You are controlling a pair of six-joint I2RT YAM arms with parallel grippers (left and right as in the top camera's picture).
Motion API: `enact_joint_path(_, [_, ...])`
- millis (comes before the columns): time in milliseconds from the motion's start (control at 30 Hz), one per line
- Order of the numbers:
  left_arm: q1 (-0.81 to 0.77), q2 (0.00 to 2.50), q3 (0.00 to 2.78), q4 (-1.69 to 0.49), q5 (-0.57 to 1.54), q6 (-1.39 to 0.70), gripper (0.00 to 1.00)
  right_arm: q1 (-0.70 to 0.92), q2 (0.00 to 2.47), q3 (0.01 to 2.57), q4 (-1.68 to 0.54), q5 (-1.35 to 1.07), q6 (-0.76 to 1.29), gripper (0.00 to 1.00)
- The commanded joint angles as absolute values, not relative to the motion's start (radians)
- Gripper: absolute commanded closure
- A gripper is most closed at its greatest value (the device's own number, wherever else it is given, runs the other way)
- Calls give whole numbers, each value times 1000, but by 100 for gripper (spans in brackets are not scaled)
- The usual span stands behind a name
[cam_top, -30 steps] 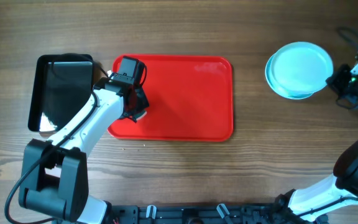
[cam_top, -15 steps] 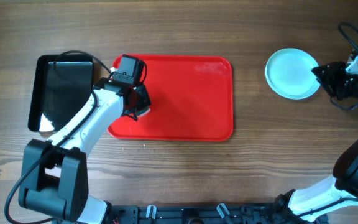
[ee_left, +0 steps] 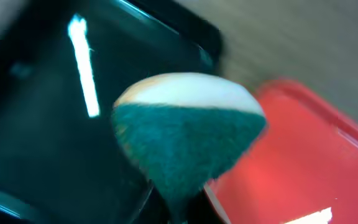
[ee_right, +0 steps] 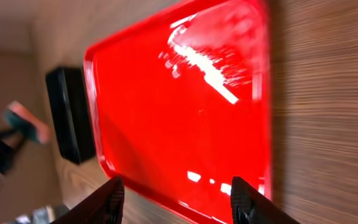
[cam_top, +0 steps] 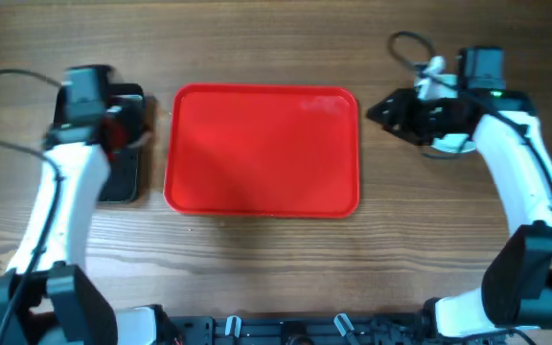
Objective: Clean dirty plates on tray and stack at the side
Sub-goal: 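Move the sponge to the black tray with the left gripper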
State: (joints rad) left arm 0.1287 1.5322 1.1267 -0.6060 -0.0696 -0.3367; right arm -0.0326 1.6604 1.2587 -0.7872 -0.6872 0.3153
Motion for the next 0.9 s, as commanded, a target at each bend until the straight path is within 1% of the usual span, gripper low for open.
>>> enact_joint_path(0, [252, 1571, 1131, -598, -79, -299, 92, 75, 1653, 1255, -763, -620, 381, 42])
enact_joint_path(133, [316, 1677, 1131, -575, -80, -299, 89, 170, 1653, 1255, -764, -569, 399, 42])
enact_joint_path(167, [327, 1690, 1131, -572, -80, -300, 84, 183, 1653, 1255, -764, -569, 395, 41])
enact_joint_path(200, [340, 1698, 1131, -572, -80, -304, 76, 192, 1653, 1255, -765, -569, 395, 41])
enact_joint_path(233, [353, 1699, 1131, -571, -80, -319, 51, 199, 1653, 1255, -765, -569, 395, 41])
enact_joint_path(300, [387, 1696, 1131, -582, -75, -356, 53, 201, 1653, 1255, -768, -569, 396, 43])
enact_joint_path(333, [399, 1692, 1131, -591, -25, -356, 53, 202, 1653, 1255, -776, -569, 395, 45])
enact_joint_path(433, [405, 1649, 1134, -614, 166, -355, 55, 218, 1648, 1256, -795, -562, 349, 54])
enact_joint_path(467, [405, 1593, 1134, -658, 283, -355, 56, 237, 1633, 1256, -798, -519, 333, 56])
enact_joint_path(500, [405, 1544, 1134, -689, 377, -355, 53, 245, 1615, 1256, -802, -481, 334, 56])
enact_joint_path(533, [405, 1498, 1134, -710, 441, -354, 48, 249, 1599, 1256, -807, -458, 340, 56])
enact_joint_path(567, [405, 1462, 1134, -729, 479, -355, 41, 250, 1568, 1256, -823, -445, 344, 56])
enact_joint_path(600, [405, 1422, 1134, -762, 510, -355, 23, 250, 1534, 1256, -848, -442, 342, 56])
enact_joint_path(633, [405, 1382, 1134, -818, 512, -355, 0, 251, 1487, 1256, -892, -418, 341, 56])
enact_joint_path(700, [403, 1359, 1134, -926, 512, -376, 0, 272, 1379, 1254, -1029, -308, 342, 57])
enact_joint_path(767, [403, 1364, 1133, -939, 511, -374, 0, 317, 1300, 1253, -1138, -172, 363, 60])
enact_joint_path(800, [403, 1363, 1133, -939, 511, -374, 0, 347, 1252, 1250, -1177, -115, 405, 58])
enact_joint_path(833, [403, 1363, 1133, -939, 511, -374, 0, 375, 1208, 1250, -1205, -113, 423, 34])
enact_joint_path(867, [403, 1363, 1133, -939, 511, -374, 0, 387, 1184, 1250, -1232, -117, 424, 0])
